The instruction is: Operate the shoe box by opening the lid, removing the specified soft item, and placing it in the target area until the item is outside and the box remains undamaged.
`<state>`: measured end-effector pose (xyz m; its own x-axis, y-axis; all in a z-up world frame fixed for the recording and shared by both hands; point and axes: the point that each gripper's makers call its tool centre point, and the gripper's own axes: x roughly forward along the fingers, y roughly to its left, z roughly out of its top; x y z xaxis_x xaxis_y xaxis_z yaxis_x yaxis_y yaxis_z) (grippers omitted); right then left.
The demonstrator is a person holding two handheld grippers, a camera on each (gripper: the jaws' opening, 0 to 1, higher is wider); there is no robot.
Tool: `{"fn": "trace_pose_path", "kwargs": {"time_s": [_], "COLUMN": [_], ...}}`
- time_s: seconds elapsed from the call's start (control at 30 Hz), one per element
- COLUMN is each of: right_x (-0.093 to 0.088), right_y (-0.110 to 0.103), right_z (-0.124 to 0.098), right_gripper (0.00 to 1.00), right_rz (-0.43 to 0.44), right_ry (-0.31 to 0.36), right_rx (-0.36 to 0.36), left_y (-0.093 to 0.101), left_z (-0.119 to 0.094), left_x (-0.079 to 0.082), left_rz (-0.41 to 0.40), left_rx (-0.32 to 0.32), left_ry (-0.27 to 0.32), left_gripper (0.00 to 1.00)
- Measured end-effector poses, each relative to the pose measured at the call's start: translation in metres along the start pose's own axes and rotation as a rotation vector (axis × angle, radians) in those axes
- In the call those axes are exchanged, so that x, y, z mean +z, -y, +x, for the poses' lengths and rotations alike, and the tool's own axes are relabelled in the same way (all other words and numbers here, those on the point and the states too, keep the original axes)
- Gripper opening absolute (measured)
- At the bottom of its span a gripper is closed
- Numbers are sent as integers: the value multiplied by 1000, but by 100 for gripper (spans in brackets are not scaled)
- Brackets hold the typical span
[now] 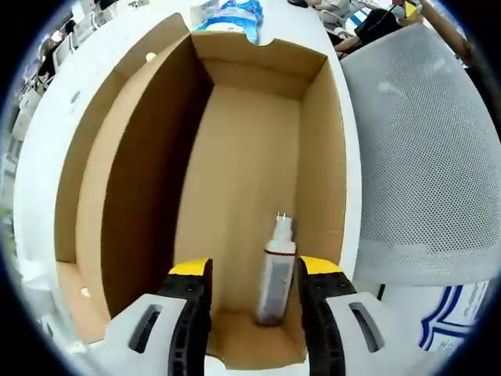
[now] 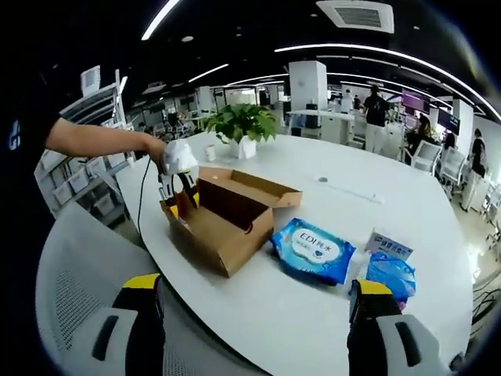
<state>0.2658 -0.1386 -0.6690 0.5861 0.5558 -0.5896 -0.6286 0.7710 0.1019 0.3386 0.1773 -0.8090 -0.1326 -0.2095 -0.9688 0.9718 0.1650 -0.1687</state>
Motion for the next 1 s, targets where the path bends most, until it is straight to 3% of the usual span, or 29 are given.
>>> {"fn": "trace_pose_path", "kwargs": {"time_s": [0.3, 0.47, 0.77, 0.87, 1.0], "right_x": [-5, -8, -11, -10, -9], "right_y": [5, 6, 5, 5, 5], "right_z": [-5, -5, -1, 0, 1], "right_gripper": [99, 99, 99, 99, 99], "right_rz": [26, 39, 36, 31, 27], "right_ry": [1, 2, -7, -11, -12], "right_rx": [-29, -39, -31, -26, -22], "left_y": [3, -1, -11, -11, -1], "left_z": [13, 16, 11, 6, 3], "left_x": [-5, -5, -4, -4, -1], "left_rz": [15, 31, 13, 20, 12], "left_rx": [-55, -42, -6, 2, -35], "left_ry": [-39, -47, -12, -11, 10], "left_gripper": [42, 44, 49, 42, 47]}}
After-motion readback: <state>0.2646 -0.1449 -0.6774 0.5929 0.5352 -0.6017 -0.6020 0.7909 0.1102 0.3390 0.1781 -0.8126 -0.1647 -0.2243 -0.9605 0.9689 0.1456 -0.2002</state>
